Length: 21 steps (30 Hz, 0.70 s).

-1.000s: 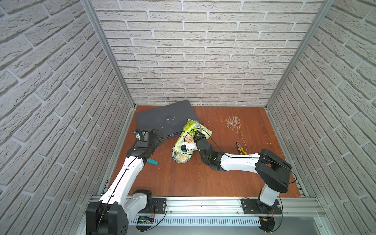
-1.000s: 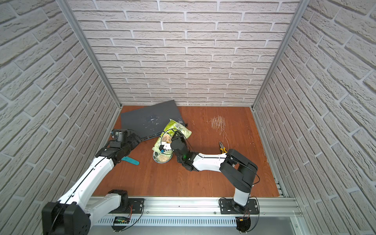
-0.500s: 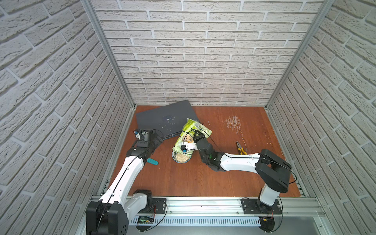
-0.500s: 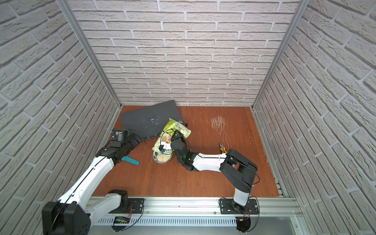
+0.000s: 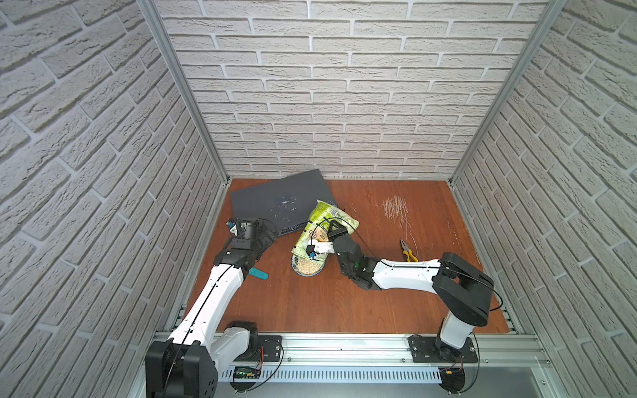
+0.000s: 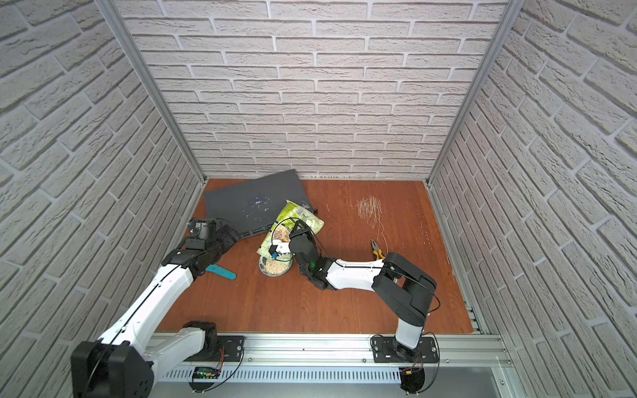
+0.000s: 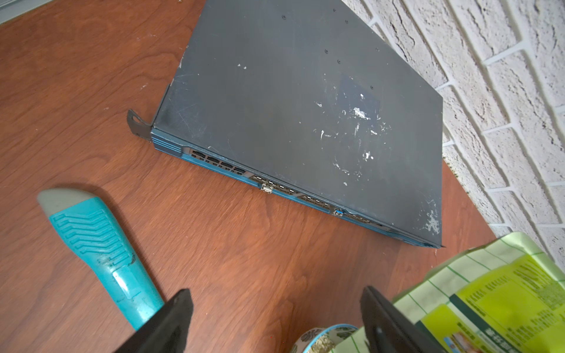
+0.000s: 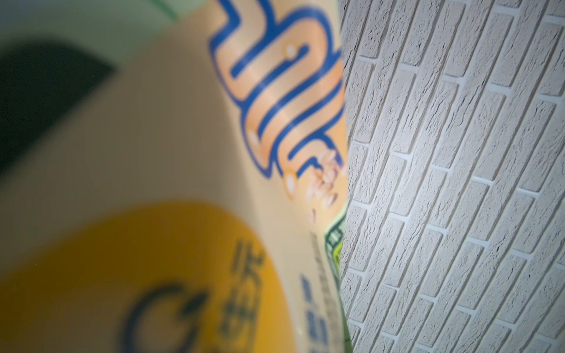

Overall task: Pour the oats into the breakfast bowl
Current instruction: Pour the oats into the bowl.

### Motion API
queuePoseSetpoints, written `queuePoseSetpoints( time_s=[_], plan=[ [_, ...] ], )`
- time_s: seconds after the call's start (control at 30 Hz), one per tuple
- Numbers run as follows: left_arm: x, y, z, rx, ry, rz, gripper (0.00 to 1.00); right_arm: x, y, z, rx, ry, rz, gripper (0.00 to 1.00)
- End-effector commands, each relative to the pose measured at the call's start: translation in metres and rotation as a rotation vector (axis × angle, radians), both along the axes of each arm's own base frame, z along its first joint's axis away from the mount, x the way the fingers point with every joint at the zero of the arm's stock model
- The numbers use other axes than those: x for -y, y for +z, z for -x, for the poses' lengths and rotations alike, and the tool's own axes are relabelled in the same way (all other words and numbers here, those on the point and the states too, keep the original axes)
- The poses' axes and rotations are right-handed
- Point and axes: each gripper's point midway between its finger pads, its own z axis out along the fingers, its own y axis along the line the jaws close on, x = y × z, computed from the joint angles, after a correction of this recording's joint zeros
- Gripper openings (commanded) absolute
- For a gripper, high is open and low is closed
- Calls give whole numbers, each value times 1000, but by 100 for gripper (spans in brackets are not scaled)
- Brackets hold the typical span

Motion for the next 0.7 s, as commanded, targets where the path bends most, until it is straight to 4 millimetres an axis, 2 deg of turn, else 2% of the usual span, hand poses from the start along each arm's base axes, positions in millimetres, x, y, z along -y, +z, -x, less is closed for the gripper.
queuePoseSetpoints(
  time_s=[0.0,0.4,0.67],
  plan=[
    [-5,8,-3,15,12,-19,88,1,77,-8,153,-43,-252,3],
    [-5,5,-3,7,13,-18,88,8,80,-17,177,-63,-240,4],
    [-6,5,-2,5,15,-23,88,14,77,-17,131,-76,-289,4]
  ],
)
